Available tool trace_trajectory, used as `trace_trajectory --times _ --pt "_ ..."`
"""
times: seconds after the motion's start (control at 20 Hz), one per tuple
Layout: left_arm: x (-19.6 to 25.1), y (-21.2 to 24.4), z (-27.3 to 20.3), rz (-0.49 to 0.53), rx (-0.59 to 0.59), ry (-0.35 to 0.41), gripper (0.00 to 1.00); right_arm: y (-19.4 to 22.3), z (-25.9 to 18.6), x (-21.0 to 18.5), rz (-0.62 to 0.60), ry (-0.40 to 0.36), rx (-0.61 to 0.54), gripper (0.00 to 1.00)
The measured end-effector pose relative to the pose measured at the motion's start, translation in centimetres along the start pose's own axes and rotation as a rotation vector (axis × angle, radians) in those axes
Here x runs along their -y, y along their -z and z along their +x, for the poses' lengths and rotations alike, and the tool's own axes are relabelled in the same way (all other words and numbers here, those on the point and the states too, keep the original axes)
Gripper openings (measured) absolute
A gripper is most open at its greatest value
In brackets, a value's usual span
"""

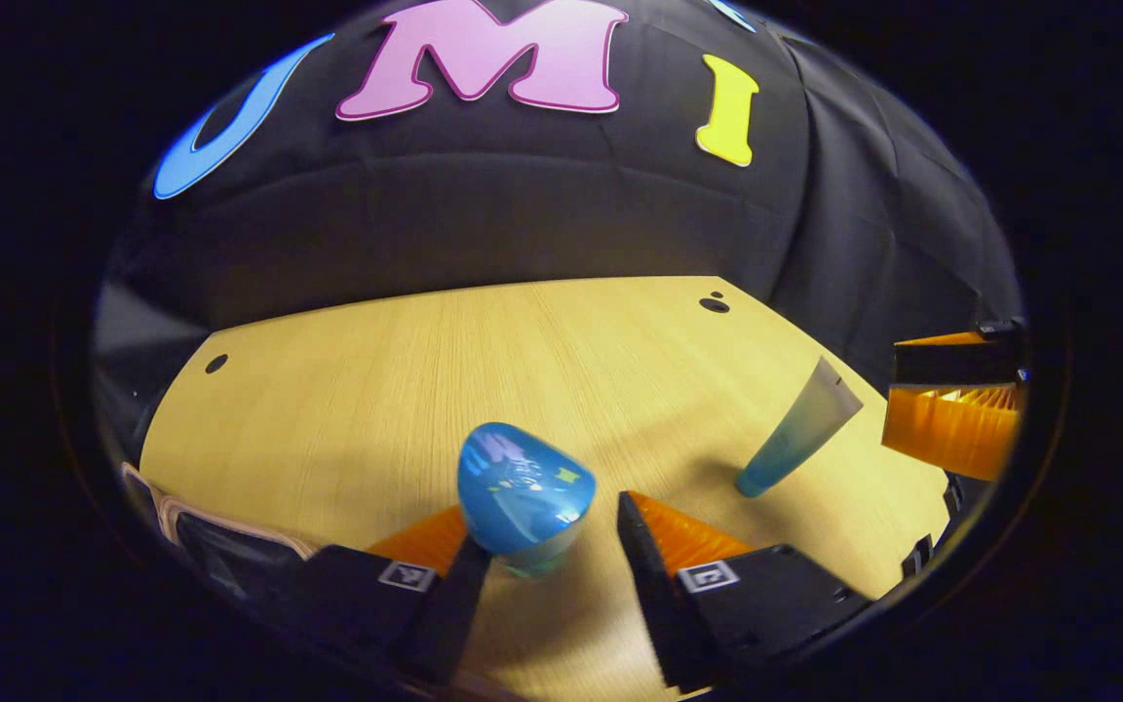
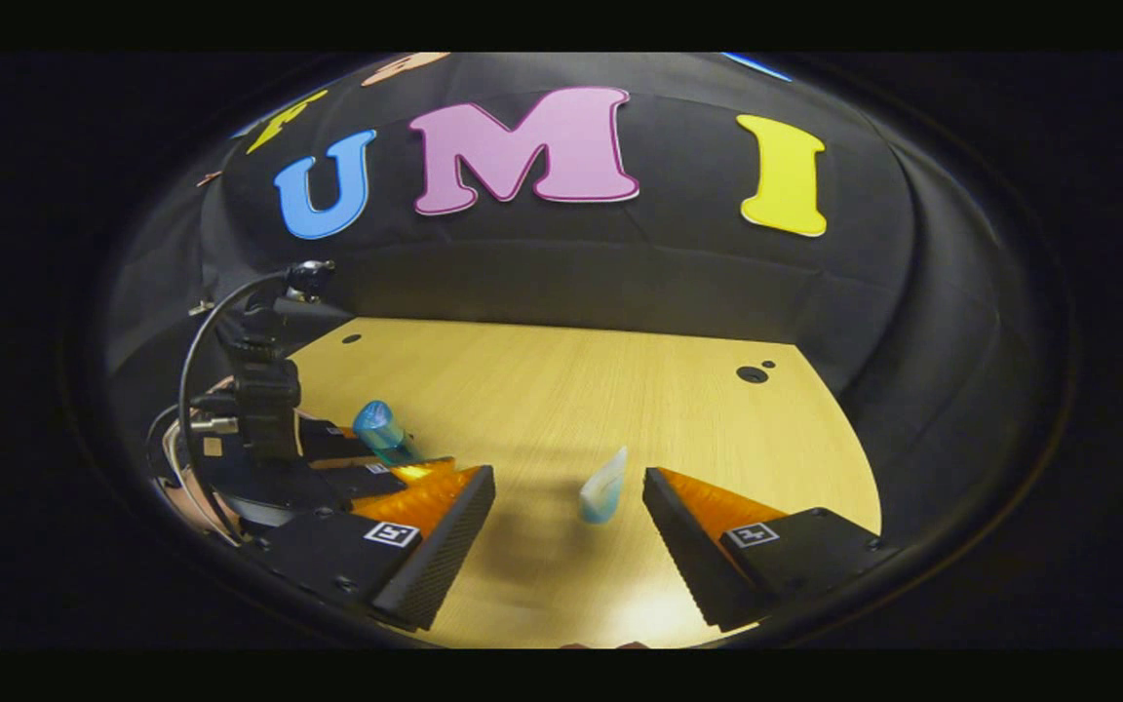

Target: First open the suitcase, pack the skin care products into it, and then close the suitcase.

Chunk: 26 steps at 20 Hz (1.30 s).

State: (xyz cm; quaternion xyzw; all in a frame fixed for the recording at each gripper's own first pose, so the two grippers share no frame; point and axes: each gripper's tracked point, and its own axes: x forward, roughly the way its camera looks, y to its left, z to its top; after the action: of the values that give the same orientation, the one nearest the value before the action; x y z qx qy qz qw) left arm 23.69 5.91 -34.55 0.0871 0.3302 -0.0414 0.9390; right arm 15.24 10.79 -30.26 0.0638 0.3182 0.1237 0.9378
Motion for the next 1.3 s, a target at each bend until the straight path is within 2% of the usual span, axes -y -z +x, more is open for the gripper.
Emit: trace_trajectory --times 0.05,0.1,0.2,0.3,0.35,0.4,0.5,0.55,0.65,0.7,0.8,0.85,0.9,1.0,1.05,1.2,1.25,1.3 --pt "0.3 -0.1 0.0 0.008 -0.004 0.005 0.45 0.4 0.7 0.3 0.001 0.002 -0.009 0.97" --pt "0.5 0.0 0.2 0.026 -0.002 0.012 0.43 0.7 1.2 0.5 -0.001 0.001 -0.021 0.98" --pt "0.6 -0.2 0.5 0.042 -0.008 0.014 0.47 1.7 2.6 0.9 -0.013 0.007 -0.043 0.98" --pt "0.6 -0.2 0.6 0.037 -0.010 0.009 0.43 2.9 4.2 1.1 -0.021 0.005 -0.079 0.98" --pt "0.6 0.0 0.7 0.033 -0.022 0.005 0.40 3.3 5.0 1.3 -0.019 0.011 -0.095 0.92" --pt "0.6 0.0 0.7 0.031 -0.015 0.005 0.44 3.9 5.8 1.4 -0.009 0.015 -0.117 0.92" --pt "0.6 0.0 0.8 0.029 -0.014 0.007 0.44 5.3 7.0 2.1 0.017 0.040 -0.153 0.82" --pt "0.6 0.0 0.7 0.029 -0.014 0.009 0.44 5.9 7.5 2.1 0.031 0.044 -0.170 0.89" --pt "0.6 0.0 0.9 0.030 -0.014 0.011 0.43 6.9 8.3 2.0 0.062 0.044 -0.199 0.89" --pt "0.7 0.1 0.9 0.032 -0.017 0.009 0.43 7.3 8.7 2.5 0.061 0.067 -0.216 0.82" --pt "0.7 0.1 0.9 0.045 -0.034 0.013 0.43 6.7 9.1 3.0 0.086 0.086 -0.205 0.40" --pt "0.8 0.1 0.9 0.046 -0.049 0.019 0.44 6.7 9.0 2.8 0.106 0.079 -0.208 0.35" --pt "0.8 0.0 0.9 0.049 -0.057 0.026 0.43 6.7 9.1 2.9 0.123 0.081 -0.213 0.34" --pt "1.3 -0.5 0.3 0.044 -0.076 0.097 0.42 6.5 8.5 3.1 0.125 0.077 -0.215 0.22" --pt "1.6 -0.5 -0.1 0.028 -0.114 0.135 0.41 6.0 7.9 3.1 0.121 0.077 -0.201 0.29" --pt "0.9 -2.4 -3.1 0.025 -0.119 0.163 0.40 4.8 4.9 2.8 0.102 0.066 -0.162 0.29" --pt "0.4 -3.2 -4.7 0.033 -0.121 0.170 0.43 4.5 3.9 2.8 0.089 0.069 -0.152 0.29" --pt "-0.1 -3.9 -6.5 0.035 -0.129 0.188 0.40 4.4 3.0 2.7 0.079 0.070 -0.147 0.29"
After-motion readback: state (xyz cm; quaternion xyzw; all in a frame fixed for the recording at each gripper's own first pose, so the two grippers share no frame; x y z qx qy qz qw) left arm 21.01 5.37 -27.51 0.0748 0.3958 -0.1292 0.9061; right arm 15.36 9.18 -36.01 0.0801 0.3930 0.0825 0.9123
